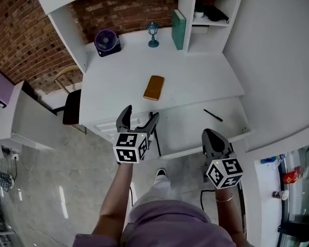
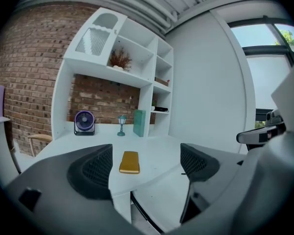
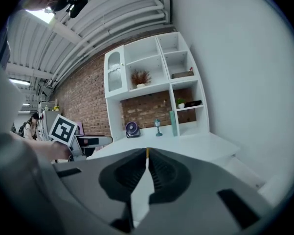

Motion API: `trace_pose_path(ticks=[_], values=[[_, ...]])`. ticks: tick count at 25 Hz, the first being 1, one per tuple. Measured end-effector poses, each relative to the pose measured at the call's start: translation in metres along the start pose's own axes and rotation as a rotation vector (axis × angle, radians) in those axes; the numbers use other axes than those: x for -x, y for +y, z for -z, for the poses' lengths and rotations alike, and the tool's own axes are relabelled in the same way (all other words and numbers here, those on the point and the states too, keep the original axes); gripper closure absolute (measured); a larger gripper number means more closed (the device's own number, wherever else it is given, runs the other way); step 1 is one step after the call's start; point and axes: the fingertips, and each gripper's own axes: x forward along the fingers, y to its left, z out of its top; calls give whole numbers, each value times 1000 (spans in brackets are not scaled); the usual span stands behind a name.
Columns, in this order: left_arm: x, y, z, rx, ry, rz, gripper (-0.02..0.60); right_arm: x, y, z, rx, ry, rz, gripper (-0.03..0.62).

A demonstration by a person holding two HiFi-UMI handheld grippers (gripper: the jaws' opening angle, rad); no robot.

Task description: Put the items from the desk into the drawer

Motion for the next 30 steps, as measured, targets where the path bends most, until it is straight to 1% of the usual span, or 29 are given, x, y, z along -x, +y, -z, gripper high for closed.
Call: trace_pose_path(ticks=[5, 9, 16, 24, 30], values=[[-32, 21, -8, -2, 9, 22, 169, -28, -7, -16, -4, -19, 34, 588], [-56, 27, -8, -19, 39, 46, 169, -46, -12, -24, -5, -24, 48, 588], [-100, 30, 8, -36, 108, 75, 169, -74, -23, -25, -12, -6, 48, 588], [-150, 39, 23, -57, 174, 54, 169, -111, -45, -28, -31, 0, 19, 588], [-186, 50, 38, -61, 246, 37, 170, -140, -66, -22, -50, 38, -1, 588]])
